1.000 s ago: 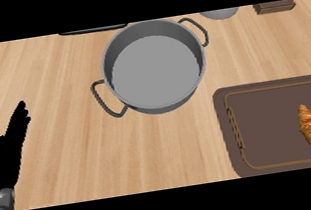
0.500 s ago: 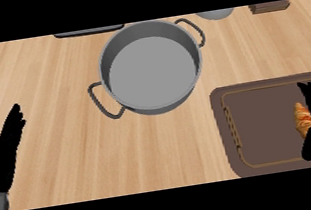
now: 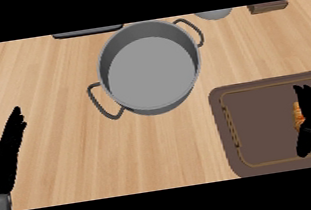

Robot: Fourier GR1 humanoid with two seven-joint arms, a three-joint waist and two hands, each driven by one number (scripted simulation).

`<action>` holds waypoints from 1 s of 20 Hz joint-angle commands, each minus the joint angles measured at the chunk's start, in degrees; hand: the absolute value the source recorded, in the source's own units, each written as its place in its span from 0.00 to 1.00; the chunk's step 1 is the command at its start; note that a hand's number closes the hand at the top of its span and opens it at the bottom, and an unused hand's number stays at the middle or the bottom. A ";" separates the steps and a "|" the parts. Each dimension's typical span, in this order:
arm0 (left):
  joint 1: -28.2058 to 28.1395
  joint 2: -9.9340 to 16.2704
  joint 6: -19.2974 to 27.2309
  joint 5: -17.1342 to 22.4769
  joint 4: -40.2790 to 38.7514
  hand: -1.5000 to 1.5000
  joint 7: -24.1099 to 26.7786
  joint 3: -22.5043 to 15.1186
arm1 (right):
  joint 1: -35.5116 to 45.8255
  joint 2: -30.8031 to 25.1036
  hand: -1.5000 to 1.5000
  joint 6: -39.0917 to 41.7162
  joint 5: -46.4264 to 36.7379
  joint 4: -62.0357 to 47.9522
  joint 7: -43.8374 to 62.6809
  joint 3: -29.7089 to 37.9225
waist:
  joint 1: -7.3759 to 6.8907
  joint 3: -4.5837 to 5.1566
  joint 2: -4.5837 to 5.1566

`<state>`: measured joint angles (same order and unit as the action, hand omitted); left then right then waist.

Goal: Pick the croissant from the tray and place it in the pot

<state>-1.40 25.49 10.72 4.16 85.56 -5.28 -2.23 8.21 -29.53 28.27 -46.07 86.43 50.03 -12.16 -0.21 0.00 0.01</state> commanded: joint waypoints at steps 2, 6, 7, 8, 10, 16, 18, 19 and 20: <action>0.88 -0.55 -1.83 -1.40 0.19 0.50 -1.32 2.03 | 2.26 2.03 0.00 -1.24 -4.77 -7.59 -0.92 1.03 | -0.04 -0.01 0.02; 2.59 -3.06 -2.25 -3.66 -1.93 0.50 -0.53 2.63 | 0.33 4.09 0.00 -3.61 -7.61 -9.32 -2.94 1.56 | 0.17 0.00 0.02; 2.97 -2.52 -3.64 -3.76 -2.87 0.50 0.03 4.25 | 0.01 3.35 0.00 -1.66 -8.05 -7.38 -2.94 2.46 | 0.21 0.00 -0.01; -3.07 -3.03 -3.40 -3.91 5.07 0.50 -1.40 2.98 | -2.80 3.23 0.00 -3.18 -7.60 -5.69 -3.92 3.29 | 0.09 -0.01 -0.07; 3.44 -4.02 -3.56 -4.72 -0.44 0.50 -3.03 4.58 | 0.79 5.20 0.00 -0.92 -9.18 -6.15 -1.90 3.32 | 0.18 0.00 -0.01; 2.16 -5.08 -5.22 -6.59 1.54 0.50 -3.92 6.99 | -0.16 5.47 0.00 -1.42 -10.90 -9.27 -6.01 6.43 | 0.18 0.00 -0.03; -1.25 -5.43 -5.84 -6.40 2.51 0.50 -1.04 6.29 | -0.57 1.87 1.00 1.15 -9.91 -11.69 -10.83 6.47 | 0.10 0.00 -0.04; -2.23 -3.94 -8.14 -4.79 3.13 0.50 -1.23 7.83 | -0.31 4.31 1.00 -0.62 -11.37 -12.37 -10.76 4.38 | -0.02 0.00 -0.03; 1.23 -4.44 -6.26 -6.18 3.27 0.50 -5.52 7.39 | -0.70 3.19 1.00 -3.42 -12.50 -13.52 -14.14 3.79 | 0.09 -0.02 -0.01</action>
<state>-1.52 20.64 5.16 -1.79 88.12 -8.10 3.80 8.49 -25.95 26.72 -56.66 75.09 40.69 -6.84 -0.17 0.25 -0.17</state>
